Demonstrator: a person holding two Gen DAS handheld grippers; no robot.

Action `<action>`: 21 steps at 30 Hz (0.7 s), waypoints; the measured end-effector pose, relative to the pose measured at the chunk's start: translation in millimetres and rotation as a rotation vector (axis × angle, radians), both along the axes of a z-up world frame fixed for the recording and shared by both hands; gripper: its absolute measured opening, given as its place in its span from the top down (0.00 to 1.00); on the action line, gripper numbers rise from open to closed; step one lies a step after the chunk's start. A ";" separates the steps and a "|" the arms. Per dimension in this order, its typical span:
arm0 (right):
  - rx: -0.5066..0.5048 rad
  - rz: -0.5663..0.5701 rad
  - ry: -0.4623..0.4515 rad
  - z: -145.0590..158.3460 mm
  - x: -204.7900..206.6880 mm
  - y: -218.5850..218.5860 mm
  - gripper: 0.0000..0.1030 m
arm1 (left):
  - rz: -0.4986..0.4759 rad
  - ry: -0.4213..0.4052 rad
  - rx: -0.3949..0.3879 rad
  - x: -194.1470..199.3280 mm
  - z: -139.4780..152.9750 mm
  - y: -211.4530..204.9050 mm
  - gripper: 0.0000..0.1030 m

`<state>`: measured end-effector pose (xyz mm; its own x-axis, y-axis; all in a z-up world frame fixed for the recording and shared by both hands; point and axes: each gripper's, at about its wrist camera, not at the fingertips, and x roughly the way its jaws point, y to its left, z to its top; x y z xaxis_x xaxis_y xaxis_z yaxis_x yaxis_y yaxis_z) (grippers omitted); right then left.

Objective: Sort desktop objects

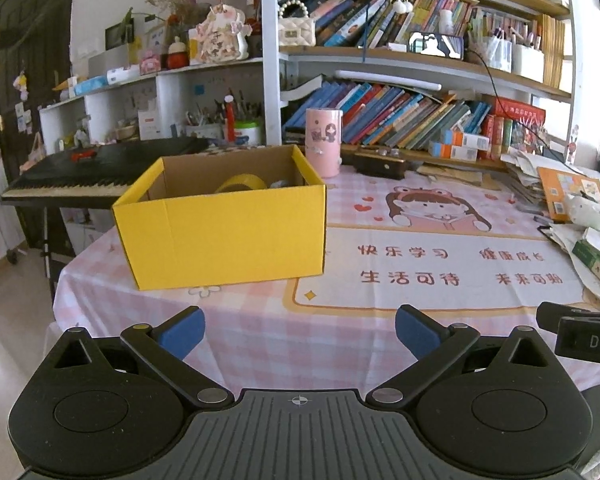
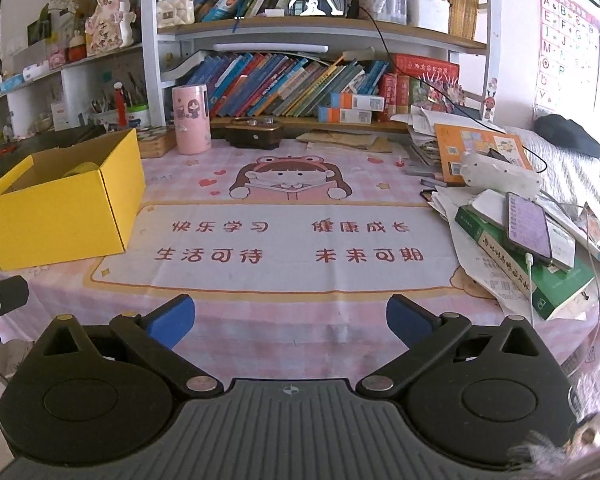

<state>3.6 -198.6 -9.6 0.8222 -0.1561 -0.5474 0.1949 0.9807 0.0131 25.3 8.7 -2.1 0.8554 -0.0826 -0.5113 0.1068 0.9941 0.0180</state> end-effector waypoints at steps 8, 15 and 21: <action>0.009 -0.001 0.020 -2.2 0.2 0.3 0.00 | -0.004 0.008 0.000 1.3 -1.0 -0.9 0.00; 0.008 -0.005 0.021 -2.1 0.4 0.4 0.00 | -0.013 0.005 -0.004 1.8 -0.8 -2.8 0.00; 0.008 -0.006 0.022 -2.0 0.0 -0.1 0.00 | -0.022 0.017 -0.006 1.5 -2.7 -2.6 0.00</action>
